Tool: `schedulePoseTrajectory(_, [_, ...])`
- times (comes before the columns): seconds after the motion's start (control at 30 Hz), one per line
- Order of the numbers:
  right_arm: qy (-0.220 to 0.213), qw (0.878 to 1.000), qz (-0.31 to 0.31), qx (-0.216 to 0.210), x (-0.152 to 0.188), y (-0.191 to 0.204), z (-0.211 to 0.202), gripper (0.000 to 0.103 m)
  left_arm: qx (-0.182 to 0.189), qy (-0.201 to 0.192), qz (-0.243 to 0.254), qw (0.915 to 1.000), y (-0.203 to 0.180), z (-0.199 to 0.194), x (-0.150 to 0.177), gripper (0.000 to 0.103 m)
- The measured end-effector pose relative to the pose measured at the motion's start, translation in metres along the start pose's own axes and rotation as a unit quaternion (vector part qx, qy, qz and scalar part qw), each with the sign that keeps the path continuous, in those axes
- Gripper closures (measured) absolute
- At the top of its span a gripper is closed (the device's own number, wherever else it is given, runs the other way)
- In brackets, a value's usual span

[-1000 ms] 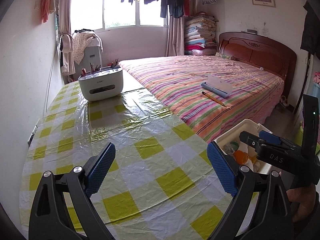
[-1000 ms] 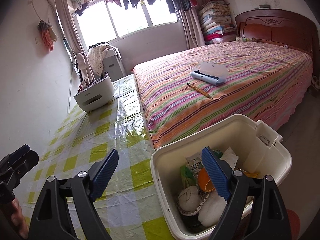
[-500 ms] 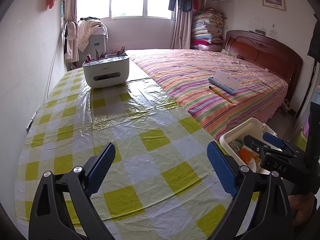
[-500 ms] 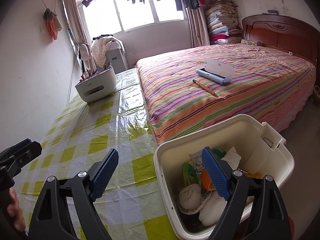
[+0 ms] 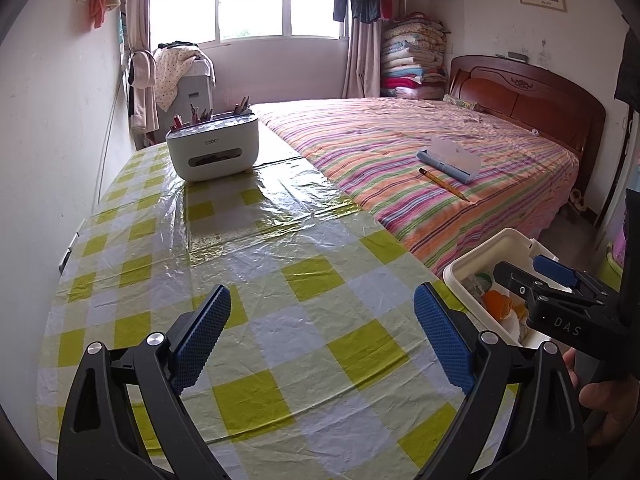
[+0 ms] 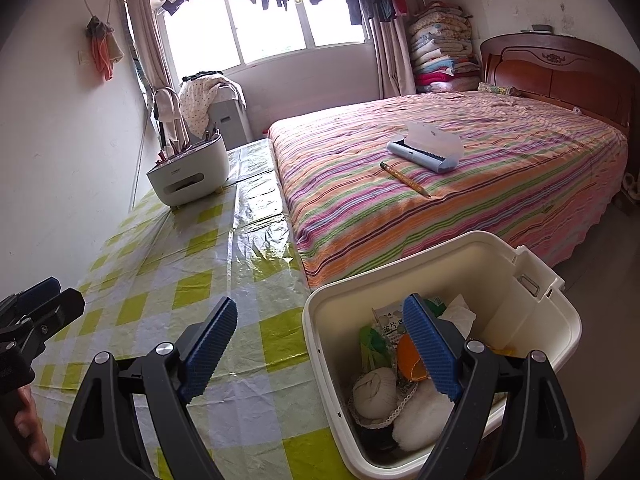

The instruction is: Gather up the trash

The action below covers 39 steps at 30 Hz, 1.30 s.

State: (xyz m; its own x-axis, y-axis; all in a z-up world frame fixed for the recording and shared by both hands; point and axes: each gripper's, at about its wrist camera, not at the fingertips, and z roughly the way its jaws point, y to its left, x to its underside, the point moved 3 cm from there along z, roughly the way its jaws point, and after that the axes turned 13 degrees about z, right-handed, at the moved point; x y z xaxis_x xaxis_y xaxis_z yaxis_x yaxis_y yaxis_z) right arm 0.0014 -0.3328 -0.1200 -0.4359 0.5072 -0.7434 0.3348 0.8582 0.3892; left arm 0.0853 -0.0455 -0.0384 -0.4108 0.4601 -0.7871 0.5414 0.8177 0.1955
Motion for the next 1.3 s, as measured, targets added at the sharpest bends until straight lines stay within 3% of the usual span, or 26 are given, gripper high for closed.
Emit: schedulePoseTrajectory(1.3, [-0.041,0.999,-0.01,0.024,-0.006,-0.004,-0.033,0.02,-0.06,0.009,0.011,0.9981,0.003,-0.005,0.001,0.012])
